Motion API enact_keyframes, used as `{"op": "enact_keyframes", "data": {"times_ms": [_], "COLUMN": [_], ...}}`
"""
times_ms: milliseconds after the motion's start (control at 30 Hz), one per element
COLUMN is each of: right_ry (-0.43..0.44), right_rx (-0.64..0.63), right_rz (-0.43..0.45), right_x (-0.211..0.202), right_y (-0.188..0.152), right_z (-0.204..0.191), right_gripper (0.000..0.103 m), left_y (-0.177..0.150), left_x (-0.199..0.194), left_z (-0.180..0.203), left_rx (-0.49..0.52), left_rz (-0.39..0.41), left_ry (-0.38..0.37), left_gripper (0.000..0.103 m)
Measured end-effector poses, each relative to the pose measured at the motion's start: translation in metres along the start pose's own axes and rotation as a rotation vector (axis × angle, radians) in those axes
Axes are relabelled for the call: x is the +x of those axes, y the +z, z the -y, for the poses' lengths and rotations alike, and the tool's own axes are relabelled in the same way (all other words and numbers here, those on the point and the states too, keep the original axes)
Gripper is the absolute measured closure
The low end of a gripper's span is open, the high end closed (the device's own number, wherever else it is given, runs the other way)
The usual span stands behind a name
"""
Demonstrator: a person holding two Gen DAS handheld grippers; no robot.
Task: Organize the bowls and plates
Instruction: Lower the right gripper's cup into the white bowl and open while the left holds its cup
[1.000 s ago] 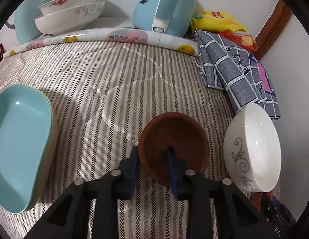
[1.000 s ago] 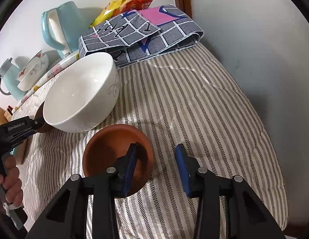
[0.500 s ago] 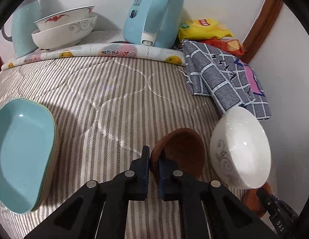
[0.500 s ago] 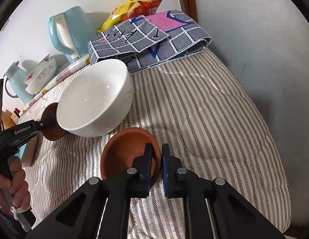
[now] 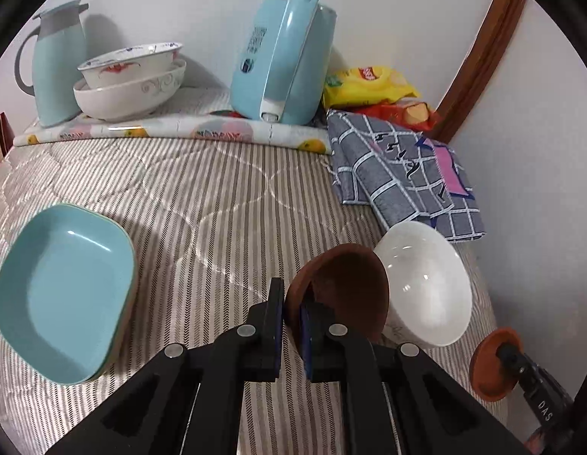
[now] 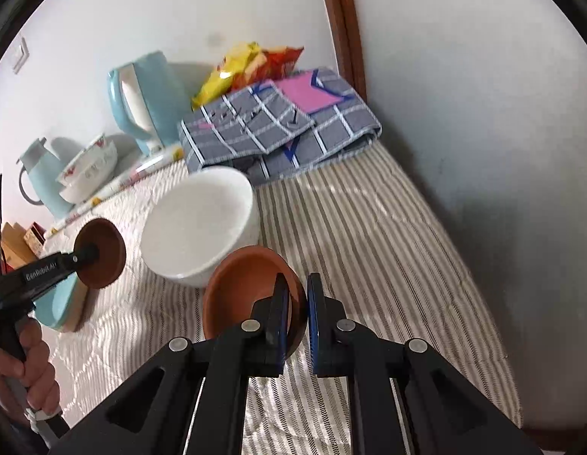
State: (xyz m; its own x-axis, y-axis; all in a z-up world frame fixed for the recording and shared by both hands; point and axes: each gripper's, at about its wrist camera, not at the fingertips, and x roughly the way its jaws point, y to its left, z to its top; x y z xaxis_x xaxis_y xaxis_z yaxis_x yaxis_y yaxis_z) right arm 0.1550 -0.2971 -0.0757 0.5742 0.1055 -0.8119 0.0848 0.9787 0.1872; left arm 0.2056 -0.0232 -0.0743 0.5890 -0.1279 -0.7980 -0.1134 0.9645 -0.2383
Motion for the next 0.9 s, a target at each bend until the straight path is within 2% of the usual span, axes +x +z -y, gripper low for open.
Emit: {"op": "enact_keyframes", "data": {"times_ms": [233,433,900], "right_ry": [0.023,0.037,0.022], "right_rx": [-0.017,-0.045,-0.127], "right_rz": [0.059,0.066,-0.025], "right_x": [-0.014,-0.006,0.053], "right_y": [0.024,0.042,0.050], "right_z": [-0.015,-0.034,-0.075], "right_gripper": [0.094,0.094,0.094], "left_y": [0.008,0.016,0.031], "left_x": [-0.017,-0.024,-0.005], "left_z": [-0.001,-0.005,-0.031], "left_rx": [-0.002,-0.003,-0.033], "left_rz": [0.031,0.053,0.044], "left_ry": [0.001,0.001,0.027], "left_gripper": [0.095,0.095,0.095]}}
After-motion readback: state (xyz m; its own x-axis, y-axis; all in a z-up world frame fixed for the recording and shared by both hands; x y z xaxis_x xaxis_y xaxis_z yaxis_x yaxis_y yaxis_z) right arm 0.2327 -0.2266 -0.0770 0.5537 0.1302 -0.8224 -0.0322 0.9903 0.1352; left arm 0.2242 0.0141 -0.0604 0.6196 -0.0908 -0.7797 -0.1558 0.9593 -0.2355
